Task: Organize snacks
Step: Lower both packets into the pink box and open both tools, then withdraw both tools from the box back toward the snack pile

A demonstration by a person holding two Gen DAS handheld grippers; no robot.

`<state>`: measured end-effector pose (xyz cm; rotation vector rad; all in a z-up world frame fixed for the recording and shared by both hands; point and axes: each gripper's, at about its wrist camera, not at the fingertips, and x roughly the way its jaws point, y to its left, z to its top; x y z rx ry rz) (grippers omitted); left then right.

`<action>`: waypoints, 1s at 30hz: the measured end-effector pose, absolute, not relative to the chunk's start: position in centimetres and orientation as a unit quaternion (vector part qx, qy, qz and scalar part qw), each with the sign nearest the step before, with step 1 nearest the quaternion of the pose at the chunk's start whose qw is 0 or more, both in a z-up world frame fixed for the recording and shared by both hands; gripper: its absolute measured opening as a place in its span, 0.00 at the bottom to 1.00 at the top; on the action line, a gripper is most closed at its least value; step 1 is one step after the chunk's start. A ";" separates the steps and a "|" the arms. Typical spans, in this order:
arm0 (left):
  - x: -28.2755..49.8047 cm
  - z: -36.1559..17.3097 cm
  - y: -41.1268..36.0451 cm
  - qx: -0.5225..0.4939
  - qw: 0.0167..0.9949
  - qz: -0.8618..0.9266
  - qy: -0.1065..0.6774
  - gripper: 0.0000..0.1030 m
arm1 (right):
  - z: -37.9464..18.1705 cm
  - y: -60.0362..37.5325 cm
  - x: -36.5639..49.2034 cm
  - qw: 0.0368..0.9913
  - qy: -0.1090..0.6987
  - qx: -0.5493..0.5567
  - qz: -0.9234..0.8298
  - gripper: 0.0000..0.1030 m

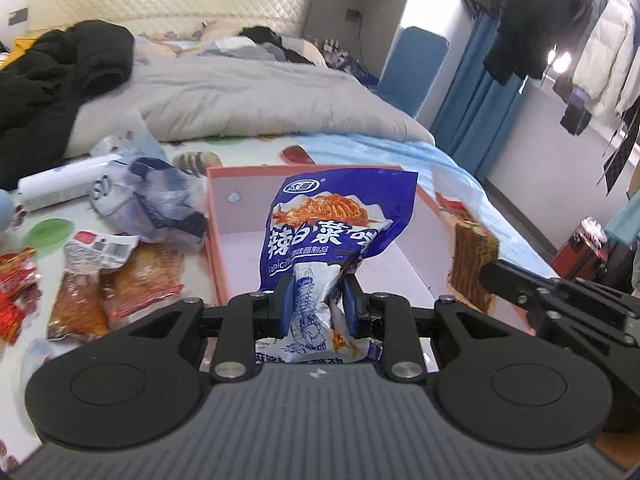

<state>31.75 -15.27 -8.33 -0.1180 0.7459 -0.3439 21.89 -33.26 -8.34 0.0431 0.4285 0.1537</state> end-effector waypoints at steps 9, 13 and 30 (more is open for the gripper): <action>36.7 -11.9 -17.4 -0.039 0.900 -0.176 0.398 0.29 | -12.7 -35.1 26.9 0.959 0.273 0.046 0.062 0.08; 37.3 -12.4 -17.8 -0.035 0.897 -0.181 0.401 0.31 | -14.2 -35.7 28.1 0.954 0.292 0.051 0.052 0.09; 30.9 -7.3 -15.7 -0.037 0.917 -0.188 0.349 0.61 | -11.9 -35.7 24.2 0.956 0.275 0.093 0.046 0.52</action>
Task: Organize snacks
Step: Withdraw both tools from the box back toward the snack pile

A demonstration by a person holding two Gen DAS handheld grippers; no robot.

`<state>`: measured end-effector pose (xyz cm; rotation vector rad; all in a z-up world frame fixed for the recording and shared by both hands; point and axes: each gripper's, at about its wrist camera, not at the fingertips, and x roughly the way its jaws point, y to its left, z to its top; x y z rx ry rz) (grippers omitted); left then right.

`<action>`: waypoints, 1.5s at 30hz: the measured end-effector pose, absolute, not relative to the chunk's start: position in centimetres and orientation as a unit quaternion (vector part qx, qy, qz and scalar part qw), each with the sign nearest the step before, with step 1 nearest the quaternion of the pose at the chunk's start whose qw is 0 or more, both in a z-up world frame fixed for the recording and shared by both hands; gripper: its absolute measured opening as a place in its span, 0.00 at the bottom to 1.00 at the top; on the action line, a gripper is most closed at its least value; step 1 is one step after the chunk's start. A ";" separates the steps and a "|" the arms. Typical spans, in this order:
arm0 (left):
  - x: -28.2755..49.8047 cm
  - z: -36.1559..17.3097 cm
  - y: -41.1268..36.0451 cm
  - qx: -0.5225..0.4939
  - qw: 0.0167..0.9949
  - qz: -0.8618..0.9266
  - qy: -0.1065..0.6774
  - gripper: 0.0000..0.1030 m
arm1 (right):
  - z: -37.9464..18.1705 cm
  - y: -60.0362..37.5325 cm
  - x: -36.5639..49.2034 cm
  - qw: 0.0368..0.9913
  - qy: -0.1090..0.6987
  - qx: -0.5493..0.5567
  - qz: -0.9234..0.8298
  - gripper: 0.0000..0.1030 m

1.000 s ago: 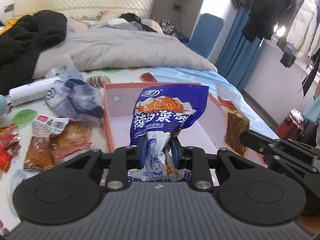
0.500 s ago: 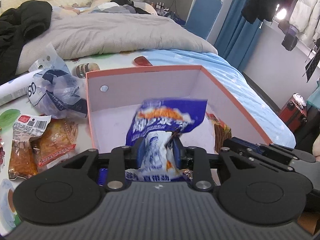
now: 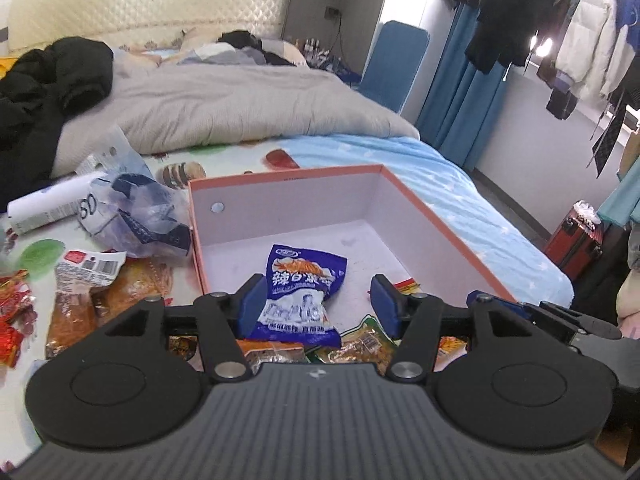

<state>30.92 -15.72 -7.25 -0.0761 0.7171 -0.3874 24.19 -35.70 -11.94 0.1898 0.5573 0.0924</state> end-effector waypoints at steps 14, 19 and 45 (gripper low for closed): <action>20.8 -3.4 -11.3 -0.042 0.934 -0.170 0.313 0.61 | -8.0 -31.9 16.6 0.965 0.235 0.089 0.078 0.52; 17.7 -3.3 -9.5 -0.044 0.936 -0.155 0.313 0.61 | -7.4 -30.6 14.3 0.965 0.231 0.089 0.088 0.52; 8.1 -5.8 -2.0 -0.075 0.936 -0.086 0.333 0.61 | -10.0 -24.1 6.0 0.950 0.265 0.065 0.149 0.52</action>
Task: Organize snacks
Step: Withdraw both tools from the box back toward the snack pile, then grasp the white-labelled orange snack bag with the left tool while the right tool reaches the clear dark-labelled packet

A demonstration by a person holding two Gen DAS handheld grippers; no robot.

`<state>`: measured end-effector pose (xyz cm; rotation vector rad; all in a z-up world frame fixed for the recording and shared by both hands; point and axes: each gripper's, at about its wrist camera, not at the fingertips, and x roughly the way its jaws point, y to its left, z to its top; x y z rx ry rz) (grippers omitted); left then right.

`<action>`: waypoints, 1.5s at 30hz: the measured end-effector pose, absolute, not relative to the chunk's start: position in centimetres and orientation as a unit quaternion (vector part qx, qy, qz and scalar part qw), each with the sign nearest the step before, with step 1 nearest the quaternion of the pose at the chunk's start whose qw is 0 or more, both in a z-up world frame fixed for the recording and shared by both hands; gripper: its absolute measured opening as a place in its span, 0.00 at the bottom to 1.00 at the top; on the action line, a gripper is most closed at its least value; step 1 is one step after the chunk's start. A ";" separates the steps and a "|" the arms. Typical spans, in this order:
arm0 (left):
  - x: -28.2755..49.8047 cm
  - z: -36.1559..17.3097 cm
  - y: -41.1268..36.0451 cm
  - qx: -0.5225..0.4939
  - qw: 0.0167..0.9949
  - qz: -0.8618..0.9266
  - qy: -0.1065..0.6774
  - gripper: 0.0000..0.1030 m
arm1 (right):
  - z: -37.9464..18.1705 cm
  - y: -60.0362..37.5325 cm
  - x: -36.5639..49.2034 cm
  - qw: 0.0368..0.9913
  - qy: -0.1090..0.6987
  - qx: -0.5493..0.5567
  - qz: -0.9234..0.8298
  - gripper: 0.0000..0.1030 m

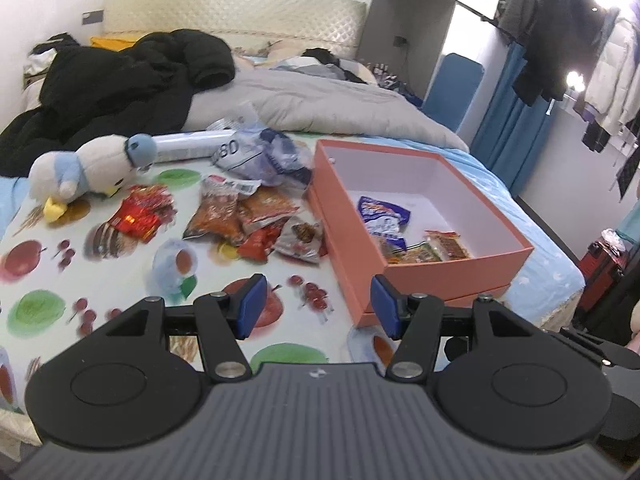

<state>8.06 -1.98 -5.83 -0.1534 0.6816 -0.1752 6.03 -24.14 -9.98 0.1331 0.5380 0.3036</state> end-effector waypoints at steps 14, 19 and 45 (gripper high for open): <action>12.9 -8.9 3.1 -0.104 0.934 -0.038 0.341 0.61 | -11.1 -17.9 9.3 0.947 0.264 0.019 0.180 0.52; 15.3 -10.7 5.3 -0.122 0.928 -0.024 0.352 0.61 | -12.0 -15.8 11.4 0.945 0.269 -0.001 0.186 0.51; 37.6 -22.0 7.8 -0.076 0.907 -0.030 0.414 0.86 | -23.1 -7.7 25.5 0.915 0.268 -0.285 0.097 0.26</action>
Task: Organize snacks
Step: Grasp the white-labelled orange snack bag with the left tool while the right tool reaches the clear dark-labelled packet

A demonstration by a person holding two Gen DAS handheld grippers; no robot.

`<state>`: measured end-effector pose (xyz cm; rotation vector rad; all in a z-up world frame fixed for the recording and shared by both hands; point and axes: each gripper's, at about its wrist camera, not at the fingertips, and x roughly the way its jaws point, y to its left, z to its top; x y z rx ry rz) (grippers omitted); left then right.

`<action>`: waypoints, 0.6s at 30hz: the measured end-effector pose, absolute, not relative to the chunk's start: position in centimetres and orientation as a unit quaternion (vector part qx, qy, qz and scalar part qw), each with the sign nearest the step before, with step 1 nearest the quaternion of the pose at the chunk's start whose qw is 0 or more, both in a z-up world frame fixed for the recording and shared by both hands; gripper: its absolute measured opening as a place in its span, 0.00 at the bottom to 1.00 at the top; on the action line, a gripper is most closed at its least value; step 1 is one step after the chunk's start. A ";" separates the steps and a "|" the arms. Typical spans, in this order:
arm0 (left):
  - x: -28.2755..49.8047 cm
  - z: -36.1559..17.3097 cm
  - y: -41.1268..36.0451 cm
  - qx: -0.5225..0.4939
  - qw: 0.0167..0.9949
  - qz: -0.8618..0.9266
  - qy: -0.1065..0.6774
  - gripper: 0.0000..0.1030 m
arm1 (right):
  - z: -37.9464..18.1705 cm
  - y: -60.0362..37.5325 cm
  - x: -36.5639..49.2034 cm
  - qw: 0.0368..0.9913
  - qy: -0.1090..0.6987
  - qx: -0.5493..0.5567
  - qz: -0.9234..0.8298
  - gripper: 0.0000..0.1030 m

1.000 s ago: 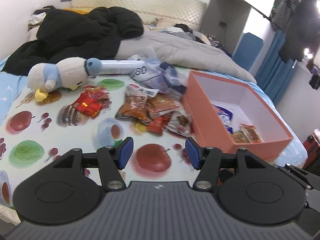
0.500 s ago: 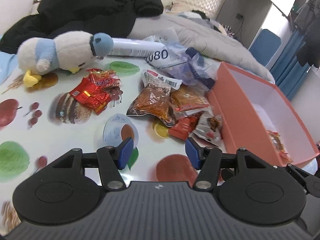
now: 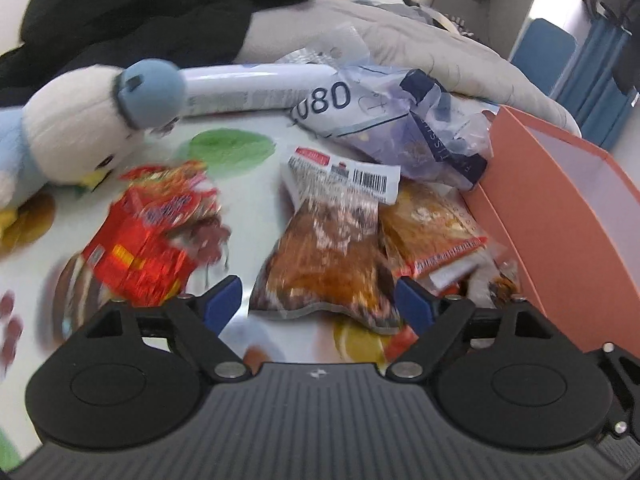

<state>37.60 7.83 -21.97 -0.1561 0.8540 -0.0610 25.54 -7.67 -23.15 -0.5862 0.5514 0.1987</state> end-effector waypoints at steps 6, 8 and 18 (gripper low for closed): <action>40.9 -22.7 7.5 -0.046 0.915 -0.032 0.400 0.86 | -24.0 -8.0 27.5 0.914 0.268 -0.295 0.077 0.33; 41.6 -22.7 7.3 -0.039 0.918 -0.034 0.392 0.86 | -23.7 -8.3 28.0 0.921 0.277 -0.265 0.077 0.50; 43.3 -24.6 6.9 -0.032 0.915 -0.040 0.401 0.85 | -23.8 -7.8 30.1 0.935 0.273 -0.224 0.044 0.53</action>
